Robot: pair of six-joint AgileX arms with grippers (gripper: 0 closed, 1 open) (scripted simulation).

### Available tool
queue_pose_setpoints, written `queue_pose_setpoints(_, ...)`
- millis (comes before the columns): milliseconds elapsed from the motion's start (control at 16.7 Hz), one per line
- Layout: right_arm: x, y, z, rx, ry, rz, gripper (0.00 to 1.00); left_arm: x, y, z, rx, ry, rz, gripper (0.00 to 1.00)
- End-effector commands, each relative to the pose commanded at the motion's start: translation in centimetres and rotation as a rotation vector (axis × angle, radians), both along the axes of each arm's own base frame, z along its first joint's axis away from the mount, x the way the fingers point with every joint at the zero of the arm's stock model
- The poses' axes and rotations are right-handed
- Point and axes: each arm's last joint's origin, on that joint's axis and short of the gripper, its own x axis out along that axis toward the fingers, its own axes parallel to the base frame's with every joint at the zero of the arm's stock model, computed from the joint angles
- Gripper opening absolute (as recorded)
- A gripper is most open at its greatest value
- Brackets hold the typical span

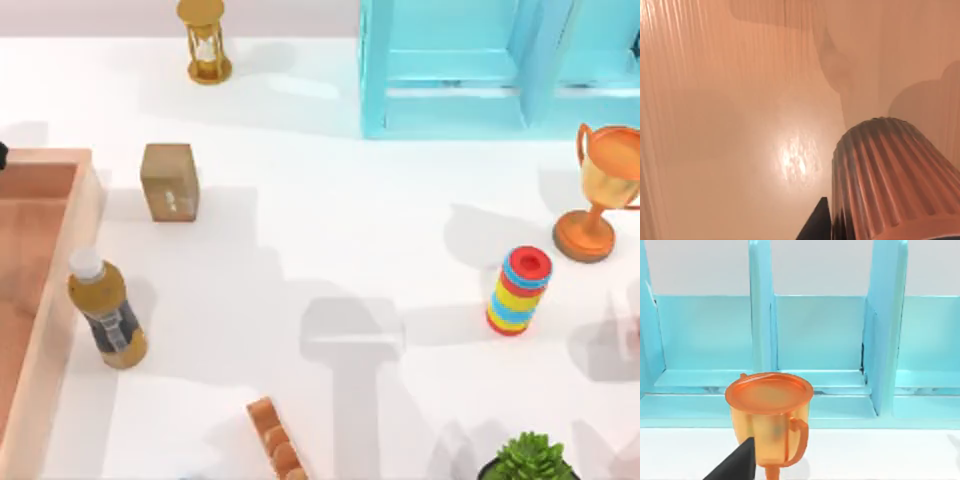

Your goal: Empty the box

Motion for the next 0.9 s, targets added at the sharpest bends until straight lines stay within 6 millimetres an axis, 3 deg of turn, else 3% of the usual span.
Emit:
queue_pose_setpoints(180, 0.0, 0.0, 0.0, 0.000, 0.000, 0.000, 1.00, -0.3, -0.4, 4.6, -0.005, -0.036, -0.022, 0.00)
queue_pose_setpoints(300, 0.0, 0.0, 0.0, 0.000, 0.000, 0.000, 1.00, -0.6, -0.7, 6.1, -0.008, -0.018, -0.024, 0.00)
queue_pose_setpoints(900, 0.0, 0.0, 0.0, 0.000, 0.000, 0.000, 1.00, -0.5, -0.3, 7.1, 0.019, 0.061, 0.023, 0.00)
